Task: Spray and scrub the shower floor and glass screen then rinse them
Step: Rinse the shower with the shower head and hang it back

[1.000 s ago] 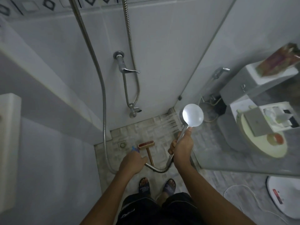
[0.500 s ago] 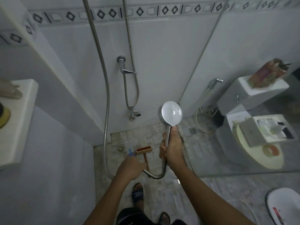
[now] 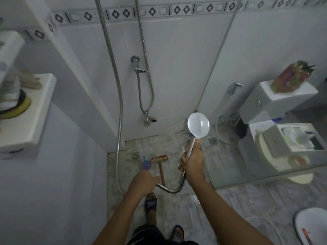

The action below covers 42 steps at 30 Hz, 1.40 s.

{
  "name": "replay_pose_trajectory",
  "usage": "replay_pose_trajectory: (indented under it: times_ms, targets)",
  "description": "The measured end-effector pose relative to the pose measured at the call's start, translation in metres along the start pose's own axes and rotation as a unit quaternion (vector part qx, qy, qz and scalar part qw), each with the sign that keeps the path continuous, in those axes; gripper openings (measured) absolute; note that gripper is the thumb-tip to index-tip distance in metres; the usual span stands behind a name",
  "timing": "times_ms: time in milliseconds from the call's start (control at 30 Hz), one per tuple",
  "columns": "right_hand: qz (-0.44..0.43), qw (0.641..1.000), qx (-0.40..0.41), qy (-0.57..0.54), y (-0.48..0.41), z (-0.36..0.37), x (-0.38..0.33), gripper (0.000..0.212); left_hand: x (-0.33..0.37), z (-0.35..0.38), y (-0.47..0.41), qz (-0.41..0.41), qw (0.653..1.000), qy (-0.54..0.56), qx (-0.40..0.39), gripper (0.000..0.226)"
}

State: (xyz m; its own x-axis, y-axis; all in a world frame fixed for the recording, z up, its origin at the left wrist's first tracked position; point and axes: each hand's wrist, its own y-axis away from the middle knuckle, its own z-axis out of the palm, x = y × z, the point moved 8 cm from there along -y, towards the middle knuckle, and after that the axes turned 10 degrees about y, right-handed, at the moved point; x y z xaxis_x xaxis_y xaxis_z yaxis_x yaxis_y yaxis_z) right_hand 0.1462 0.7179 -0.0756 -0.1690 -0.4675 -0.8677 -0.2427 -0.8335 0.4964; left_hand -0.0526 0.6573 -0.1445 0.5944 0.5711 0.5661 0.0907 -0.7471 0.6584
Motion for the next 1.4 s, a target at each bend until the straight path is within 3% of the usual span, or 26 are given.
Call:
replay_pose_trajectory:
  times_ms: [367,567,867,1100,1267,1400]
  targets:
    - [0.002,0.999,0.049,-0.001,-0.042,0.058,-0.012,0.076,0.010,-0.063,-0.045,0.011,1.000,-0.003,0.013,0.036]
    - [0.011,0.996,0.087,-0.008,-0.066,0.086,-0.017,0.071,0.016,-0.095,-0.080,0.016,1.000,0.007,0.007,0.046]
    - [-0.015,0.995,0.073,-0.062,-0.106,0.108,-0.080,0.061,0.093,-0.156,-0.117,0.102,0.988,-0.045,0.109,0.042]
    - [-0.024,0.995,0.038,-0.093,-0.161,0.128,-0.157,0.058,0.179,-0.207,-0.153,0.167,0.965,0.048,0.196,0.056]
    - [-0.039,0.995,0.001,-0.096,-0.203,0.154,-0.211,0.055,0.224,-0.243,-0.192,0.117,0.955,0.150,0.225,0.070]
    - [-0.060,0.995,-0.027,-0.077,-0.237,0.172,-0.252,0.054,0.253,-0.259,-0.226,0.084,0.955,0.175,0.225,0.066]
